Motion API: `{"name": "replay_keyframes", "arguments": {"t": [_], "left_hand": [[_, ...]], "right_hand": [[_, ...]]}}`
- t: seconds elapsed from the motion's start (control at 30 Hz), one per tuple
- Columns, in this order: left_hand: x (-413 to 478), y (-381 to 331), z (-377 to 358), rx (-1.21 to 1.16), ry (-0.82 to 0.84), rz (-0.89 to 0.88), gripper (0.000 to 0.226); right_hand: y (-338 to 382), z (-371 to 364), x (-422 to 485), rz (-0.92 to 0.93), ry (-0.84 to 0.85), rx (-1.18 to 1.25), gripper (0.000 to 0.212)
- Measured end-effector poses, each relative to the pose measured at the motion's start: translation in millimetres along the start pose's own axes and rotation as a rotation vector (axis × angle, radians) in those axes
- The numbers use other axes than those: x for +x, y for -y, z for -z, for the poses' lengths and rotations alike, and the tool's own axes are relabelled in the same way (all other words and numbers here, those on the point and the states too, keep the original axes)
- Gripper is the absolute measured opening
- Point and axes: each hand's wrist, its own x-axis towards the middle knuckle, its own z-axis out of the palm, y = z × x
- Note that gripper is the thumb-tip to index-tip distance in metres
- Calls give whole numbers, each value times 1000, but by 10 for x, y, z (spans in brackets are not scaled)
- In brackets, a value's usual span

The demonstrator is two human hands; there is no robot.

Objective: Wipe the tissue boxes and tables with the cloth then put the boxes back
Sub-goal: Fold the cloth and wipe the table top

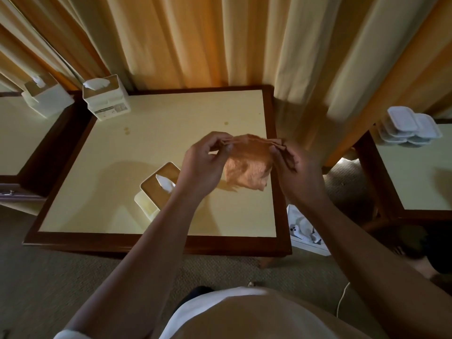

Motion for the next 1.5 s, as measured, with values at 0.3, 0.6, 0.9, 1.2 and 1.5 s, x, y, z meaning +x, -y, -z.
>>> {"name": "replay_keyframes", "arguments": {"t": [0.3,0.6,0.9,1.2,1.5], "left_hand": [[-994,705,-148,80,241,296,13],[-1423,1202,-189,328,473,473,13],[-590,1258,-584,389,289,494,19],[-303,1301,-816,515,286,485,16],[-863,1330,-940,650,443,-10,57]], "right_hand": [[-522,-296,-1056,-123,325,-102,34],[-810,-497,-1315,-265,575,-217,19],[-1058,-641,-727,-451,452,-360,23],[-1322,-777,-497,-501,497,-427,21],[-1204,-874,-912,-3,499,-634,49]]}}
